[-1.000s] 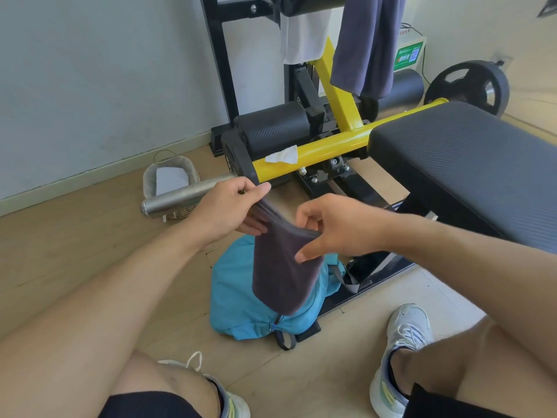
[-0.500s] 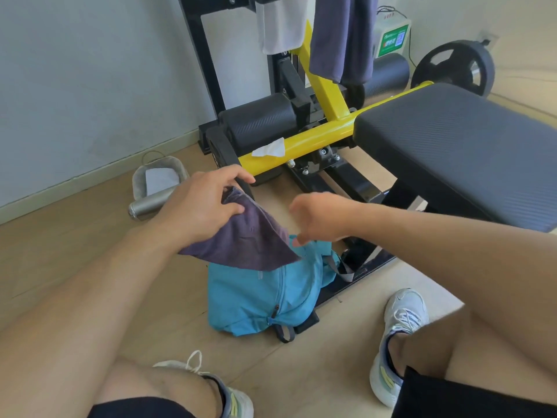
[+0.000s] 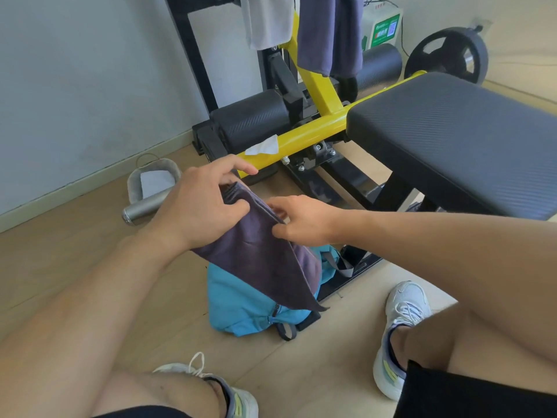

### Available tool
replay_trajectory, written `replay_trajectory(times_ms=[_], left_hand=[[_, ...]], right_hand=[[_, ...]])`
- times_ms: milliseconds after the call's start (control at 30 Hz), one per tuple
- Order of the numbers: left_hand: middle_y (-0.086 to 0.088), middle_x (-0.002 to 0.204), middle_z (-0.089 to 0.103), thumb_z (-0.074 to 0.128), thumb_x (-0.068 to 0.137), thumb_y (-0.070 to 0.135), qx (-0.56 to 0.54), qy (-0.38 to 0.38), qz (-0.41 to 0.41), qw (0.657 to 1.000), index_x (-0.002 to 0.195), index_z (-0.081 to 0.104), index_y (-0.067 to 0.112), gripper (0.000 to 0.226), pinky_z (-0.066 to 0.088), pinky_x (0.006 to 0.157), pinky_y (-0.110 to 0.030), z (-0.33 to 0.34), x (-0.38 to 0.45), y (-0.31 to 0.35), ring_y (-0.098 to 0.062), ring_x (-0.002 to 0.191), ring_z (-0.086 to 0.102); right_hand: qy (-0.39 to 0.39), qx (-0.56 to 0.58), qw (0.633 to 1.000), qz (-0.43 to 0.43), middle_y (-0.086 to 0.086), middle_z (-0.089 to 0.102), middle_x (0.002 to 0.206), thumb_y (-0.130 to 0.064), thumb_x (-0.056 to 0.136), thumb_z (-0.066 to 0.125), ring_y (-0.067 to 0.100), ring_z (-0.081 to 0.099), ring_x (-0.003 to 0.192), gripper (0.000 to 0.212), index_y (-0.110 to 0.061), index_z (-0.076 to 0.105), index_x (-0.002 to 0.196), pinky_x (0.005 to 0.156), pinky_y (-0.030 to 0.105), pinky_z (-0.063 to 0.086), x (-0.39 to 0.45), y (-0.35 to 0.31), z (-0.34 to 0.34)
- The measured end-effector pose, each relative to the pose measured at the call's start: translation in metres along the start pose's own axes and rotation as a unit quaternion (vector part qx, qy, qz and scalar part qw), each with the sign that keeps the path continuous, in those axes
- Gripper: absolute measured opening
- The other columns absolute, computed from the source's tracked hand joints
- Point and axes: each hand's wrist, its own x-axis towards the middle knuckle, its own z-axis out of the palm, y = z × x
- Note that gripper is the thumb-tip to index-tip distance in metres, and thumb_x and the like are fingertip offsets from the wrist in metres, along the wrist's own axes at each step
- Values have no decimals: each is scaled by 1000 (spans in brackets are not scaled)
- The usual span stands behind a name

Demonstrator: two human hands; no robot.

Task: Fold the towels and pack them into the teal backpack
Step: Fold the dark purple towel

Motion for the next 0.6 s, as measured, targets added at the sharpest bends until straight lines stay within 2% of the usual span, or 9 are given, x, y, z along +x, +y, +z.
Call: replay_trajectory(times_ms=[67,167,300,367,433,467,600], left_hand=[[26,82,73,56,67,24,7,8,-1,1000,107,64,37,42,52,85,-33,0,0,0,-10,87,64],[36,80,70,59,72,22,26,18,-2,999,101,66,36,33,50,81,-27,1,1,-3,-4,84,62],[23,70,72,62,79,8,25,68,-41,997,86,69,31,25,39,64,-9,4,5,-10,9,74,59],[12,76,75,61,80,4,-2,84,-65,994,79,70,29,26,42,59,-14,5,6,-12,5,67,60],[4,82,78,61,81,3,-26,98,-72,992,75,69,30,28,53,67,-31,6,7,-15,-8,72,66],[3,83,78,61,81,4,-32,104,-72,991,73,69,31,29,54,70,-35,7,7,-17,-14,75,68],[9,82,77,64,80,7,-44,130,-75,988,71,70,32,28,54,71,-28,9,9,-18,-12,77,69]], right_hand=[[-11,8,1000,-1,4,73,105,-23,89,58,24,67,99,25,-16,67,111,91,46,55,0,3,-3],[-28,24,999,-9,3,75,104,-16,95,60,22,69,98,18,-13,72,108,92,44,54,-2,7,-6],[-38,71,997,-4,-5,78,100,-24,94,71,13,73,93,10,-21,73,103,95,39,56,-3,12,-11],[-35,65,997,-13,-3,79,97,-27,89,78,15,74,89,17,-16,73,100,93,42,57,-4,13,-14],[-34,58,998,-15,1,78,95,-29,84,83,19,74,87,25,-12,71,97,91,44,57,-4,14,-17],[-34,52,998,-13,2,78,95,-30,81,85,20,73,87,28,-12,69,95,90,45,57,-4,14,-18],[-58,31,998,16,6,76,98,-33,73,91,25,71,90,38,-15,68,97,89,49,57,-3,19,-19]])
